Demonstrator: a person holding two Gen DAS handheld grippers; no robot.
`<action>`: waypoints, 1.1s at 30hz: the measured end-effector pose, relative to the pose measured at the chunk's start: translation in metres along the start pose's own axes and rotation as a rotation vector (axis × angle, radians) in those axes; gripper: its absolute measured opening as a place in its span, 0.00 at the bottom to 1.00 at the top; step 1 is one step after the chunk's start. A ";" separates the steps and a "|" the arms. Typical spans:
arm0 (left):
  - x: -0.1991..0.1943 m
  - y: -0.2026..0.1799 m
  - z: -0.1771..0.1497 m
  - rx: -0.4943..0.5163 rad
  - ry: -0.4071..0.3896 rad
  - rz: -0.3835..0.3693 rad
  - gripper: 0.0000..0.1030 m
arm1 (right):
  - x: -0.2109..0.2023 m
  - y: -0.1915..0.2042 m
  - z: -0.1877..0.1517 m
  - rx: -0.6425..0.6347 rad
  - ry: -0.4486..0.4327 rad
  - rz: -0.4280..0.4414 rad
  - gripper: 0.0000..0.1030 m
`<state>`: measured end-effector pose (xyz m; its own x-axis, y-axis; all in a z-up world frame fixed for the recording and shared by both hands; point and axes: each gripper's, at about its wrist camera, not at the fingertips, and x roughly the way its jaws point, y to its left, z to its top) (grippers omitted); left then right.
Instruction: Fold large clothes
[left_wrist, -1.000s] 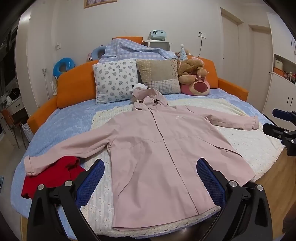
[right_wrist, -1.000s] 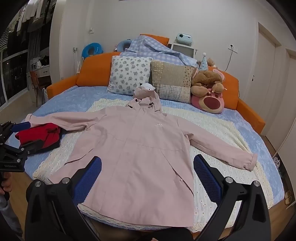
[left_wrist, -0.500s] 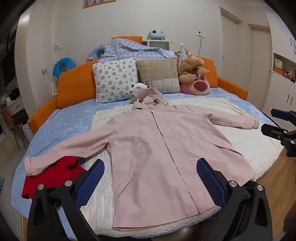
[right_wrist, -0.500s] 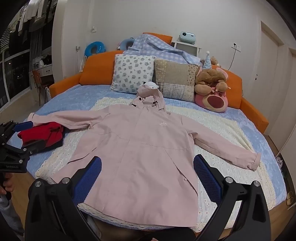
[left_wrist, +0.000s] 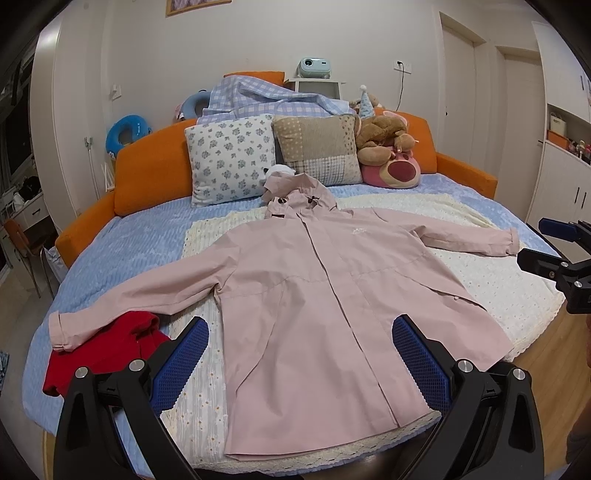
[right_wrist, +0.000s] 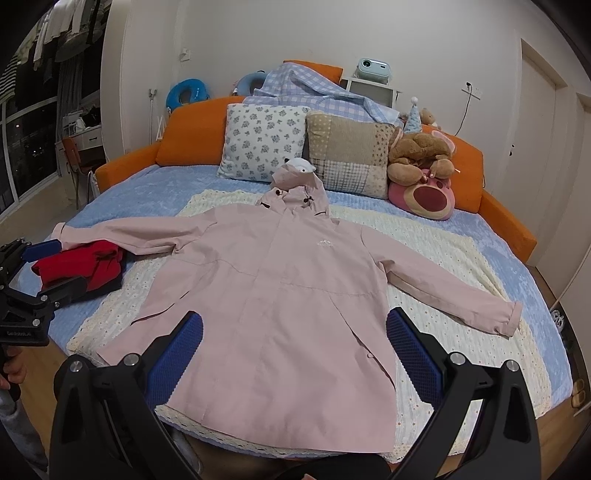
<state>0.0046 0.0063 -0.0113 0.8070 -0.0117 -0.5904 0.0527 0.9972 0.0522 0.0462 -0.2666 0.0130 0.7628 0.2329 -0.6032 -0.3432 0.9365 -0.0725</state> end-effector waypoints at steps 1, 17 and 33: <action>0.001 -0.002 0.000 0.002 0.003 0.001 0.98 | 0.000 0.000 0.000 0.000 -0.001 -0.001 0.96; 0.004 -0.006 0.003 0.008 0.005 0.011 0.98 | 0.002 -0.001 -0.001 0.000 0.002 0.001 0.96; 0.007 -0.005 0.001 0.009 0.006 0.012 0.98 | 0.008 0.002 -0.005 -0.006 0.003 0.003 0.96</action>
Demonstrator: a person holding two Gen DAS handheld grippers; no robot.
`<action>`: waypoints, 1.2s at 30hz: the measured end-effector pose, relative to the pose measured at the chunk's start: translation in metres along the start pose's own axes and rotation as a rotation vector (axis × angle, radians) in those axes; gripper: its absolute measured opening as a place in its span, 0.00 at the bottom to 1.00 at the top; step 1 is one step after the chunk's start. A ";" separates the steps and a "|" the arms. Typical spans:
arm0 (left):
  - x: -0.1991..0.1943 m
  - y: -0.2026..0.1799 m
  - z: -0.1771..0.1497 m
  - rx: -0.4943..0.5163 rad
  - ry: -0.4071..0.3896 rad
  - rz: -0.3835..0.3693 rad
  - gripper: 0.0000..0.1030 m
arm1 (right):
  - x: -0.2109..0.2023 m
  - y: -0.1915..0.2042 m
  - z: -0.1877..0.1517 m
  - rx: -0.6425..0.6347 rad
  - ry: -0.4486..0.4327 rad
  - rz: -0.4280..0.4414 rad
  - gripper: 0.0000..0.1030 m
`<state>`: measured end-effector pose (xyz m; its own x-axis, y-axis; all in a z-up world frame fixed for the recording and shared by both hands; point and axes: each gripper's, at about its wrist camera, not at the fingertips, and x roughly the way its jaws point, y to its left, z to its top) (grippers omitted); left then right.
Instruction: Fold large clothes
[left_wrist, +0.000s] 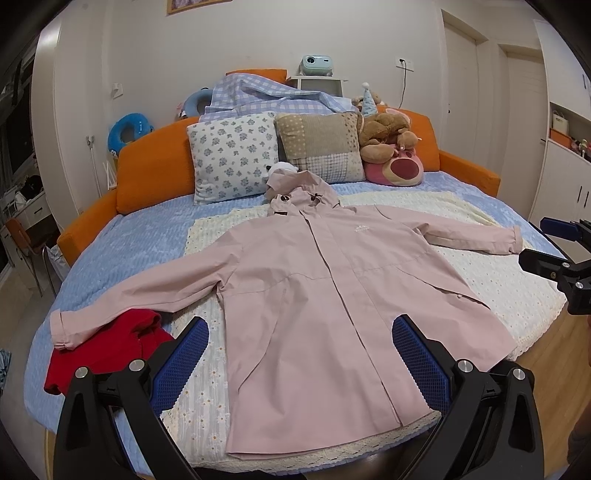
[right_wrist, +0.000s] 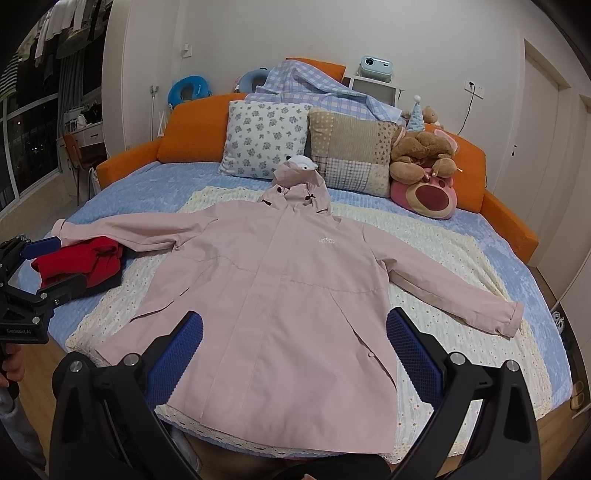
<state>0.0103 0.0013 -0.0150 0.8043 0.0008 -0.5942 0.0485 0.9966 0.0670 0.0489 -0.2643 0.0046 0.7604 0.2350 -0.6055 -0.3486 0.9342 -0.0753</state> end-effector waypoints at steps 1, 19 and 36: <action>-0.001 0.000 0.001 0.000 0.000 -0.001 0.98 | 0.000 0.000 0.000 -0.001 0.000 0.000 0.96; 0.001 0.002 -0.002 0.010 0.002 0.009 0.98 | 0.000 0.001 0.000 0.000 0.005 0.003 0.96; 0.007 0.004 -0.005 -0.002 0.020 0.012 0.98 | 0.008 0.000 0.000 0.004 0.023 0.020 0.96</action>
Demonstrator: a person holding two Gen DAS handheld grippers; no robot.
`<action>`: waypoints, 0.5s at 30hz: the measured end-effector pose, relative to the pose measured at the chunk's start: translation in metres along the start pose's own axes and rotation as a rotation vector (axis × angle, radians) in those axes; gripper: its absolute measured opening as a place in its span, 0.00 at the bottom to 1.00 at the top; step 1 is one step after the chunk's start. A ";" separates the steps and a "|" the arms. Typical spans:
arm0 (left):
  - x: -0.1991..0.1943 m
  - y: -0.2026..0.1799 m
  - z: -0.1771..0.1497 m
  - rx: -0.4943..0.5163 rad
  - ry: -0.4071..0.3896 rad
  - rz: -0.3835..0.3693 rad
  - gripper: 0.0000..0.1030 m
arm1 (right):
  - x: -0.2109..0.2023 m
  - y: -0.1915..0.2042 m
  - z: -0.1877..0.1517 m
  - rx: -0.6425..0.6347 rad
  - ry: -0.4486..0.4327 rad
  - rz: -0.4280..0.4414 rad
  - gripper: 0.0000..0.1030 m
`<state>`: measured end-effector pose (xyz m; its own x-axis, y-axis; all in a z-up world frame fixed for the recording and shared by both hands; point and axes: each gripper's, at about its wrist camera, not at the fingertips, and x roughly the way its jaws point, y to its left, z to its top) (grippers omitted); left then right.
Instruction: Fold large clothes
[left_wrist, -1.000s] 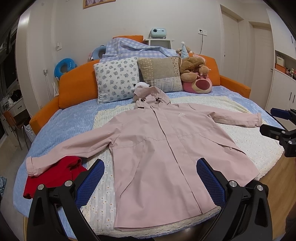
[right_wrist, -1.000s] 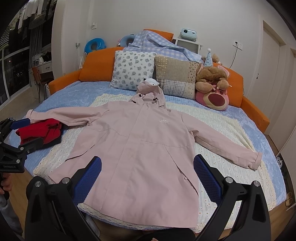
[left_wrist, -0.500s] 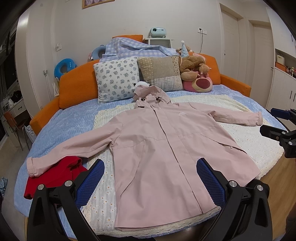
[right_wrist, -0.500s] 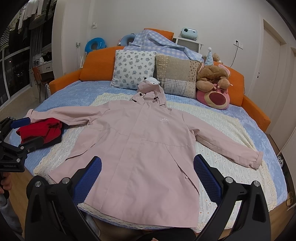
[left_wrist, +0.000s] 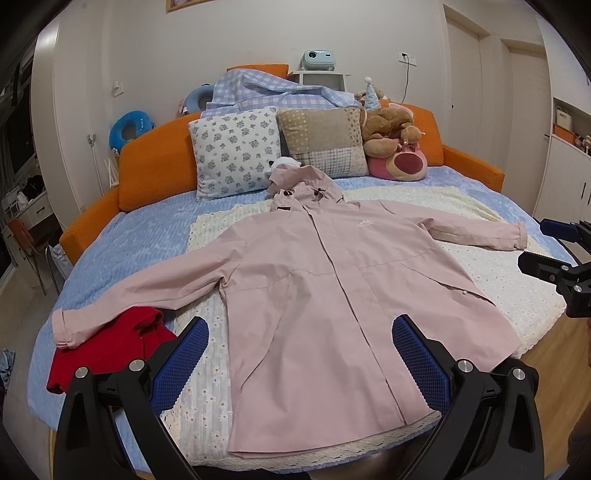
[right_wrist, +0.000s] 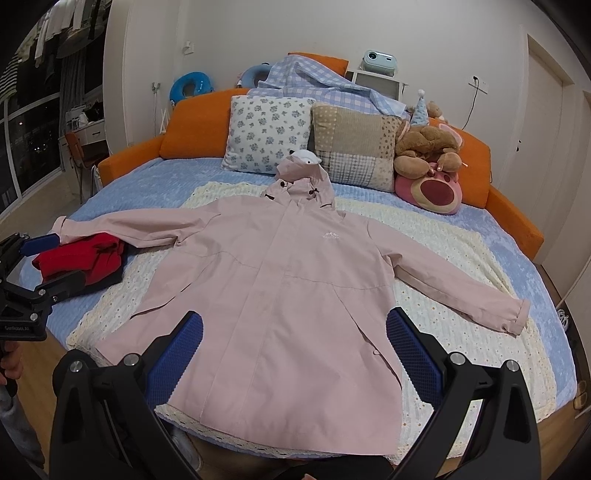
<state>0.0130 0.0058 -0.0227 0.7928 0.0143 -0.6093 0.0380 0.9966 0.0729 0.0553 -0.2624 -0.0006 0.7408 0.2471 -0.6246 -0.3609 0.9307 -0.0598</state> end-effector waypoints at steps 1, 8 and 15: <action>0.000 0.000 0.000 -0.001 0.000 0.000 0.98 | 0.000 -0.001 0.000 0.000 0.000 0.002 0.96; 0.000 -0.001 0.001 -0.001 -0.001 0.000 0.98 | 0.001 -0.001 0.001 -0.001 0.001 -0.001 0.96; 0.000 0.004 0.006 -0.015 -0.015 0.000 0.98 | 0.008 0.004 0.008 -0.004 -0.014 0.024 0.96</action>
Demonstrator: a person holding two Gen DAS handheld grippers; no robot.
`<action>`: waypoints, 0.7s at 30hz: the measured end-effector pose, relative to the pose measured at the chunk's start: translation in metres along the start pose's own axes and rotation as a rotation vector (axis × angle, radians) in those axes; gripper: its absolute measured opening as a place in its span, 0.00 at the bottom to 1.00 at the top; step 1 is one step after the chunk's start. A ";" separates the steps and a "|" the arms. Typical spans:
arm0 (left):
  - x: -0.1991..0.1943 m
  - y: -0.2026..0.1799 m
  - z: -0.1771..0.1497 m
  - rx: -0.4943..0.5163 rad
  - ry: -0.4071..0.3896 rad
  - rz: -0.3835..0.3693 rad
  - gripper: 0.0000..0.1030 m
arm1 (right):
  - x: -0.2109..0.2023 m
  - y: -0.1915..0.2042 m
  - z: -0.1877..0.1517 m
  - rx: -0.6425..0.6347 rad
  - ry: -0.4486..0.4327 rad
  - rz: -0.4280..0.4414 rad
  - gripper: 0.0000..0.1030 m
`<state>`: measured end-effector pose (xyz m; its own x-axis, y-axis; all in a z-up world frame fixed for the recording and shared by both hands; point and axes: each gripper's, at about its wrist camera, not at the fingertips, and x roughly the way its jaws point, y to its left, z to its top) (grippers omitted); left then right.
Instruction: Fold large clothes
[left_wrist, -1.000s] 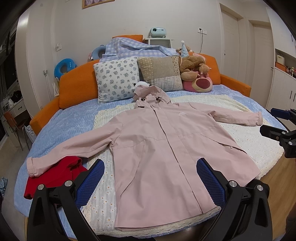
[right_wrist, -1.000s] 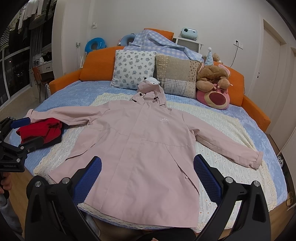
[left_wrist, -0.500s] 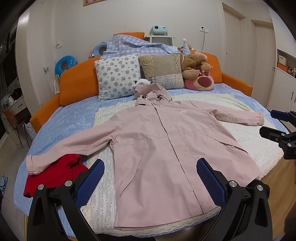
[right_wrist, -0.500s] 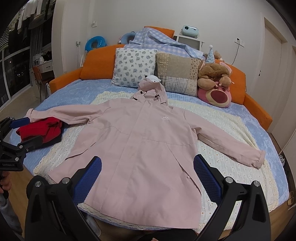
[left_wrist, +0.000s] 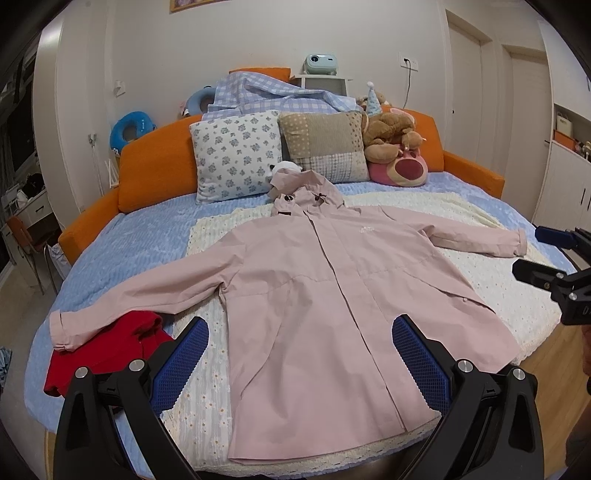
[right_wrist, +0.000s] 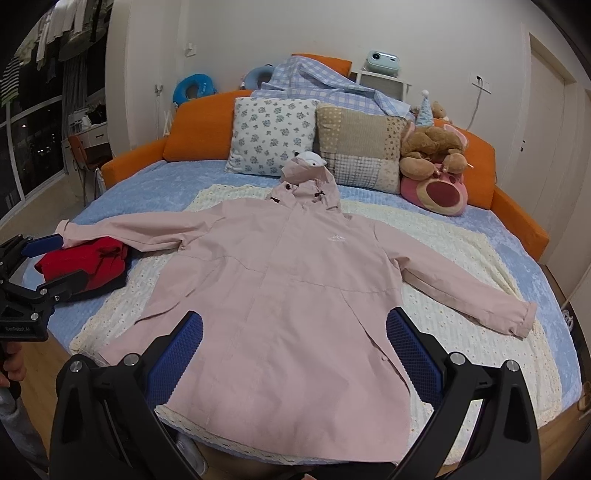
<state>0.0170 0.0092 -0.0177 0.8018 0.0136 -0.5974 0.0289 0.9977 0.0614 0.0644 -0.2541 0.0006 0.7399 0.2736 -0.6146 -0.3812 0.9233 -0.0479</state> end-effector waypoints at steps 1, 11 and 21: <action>-0.001 0.003 0.001 -0.006 -0.004 0.000 0.98 | 0.001 0.003 0.002 -0.009 -0.020 -0.001 0.96; 0.005 0.088 0.009 -0.136 -0.012 0.030 0.98 | 0.034 0.056 0.031 -0.092 -0.117 0.133 0.96; 0.054 0.294 -0.014 -0.440 0.148 0.263 0.98 | 0.092 0.137 0.063 -0.153 -0.081 0.300 0.96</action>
<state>0.0602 0.3038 -0.0435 0.6547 0.2446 -0.7152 -0.4404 0.8925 -0.0979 0.1156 -0.0854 -0.0128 0.6218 0.5528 -0.5547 -0.6625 0.7490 0.0037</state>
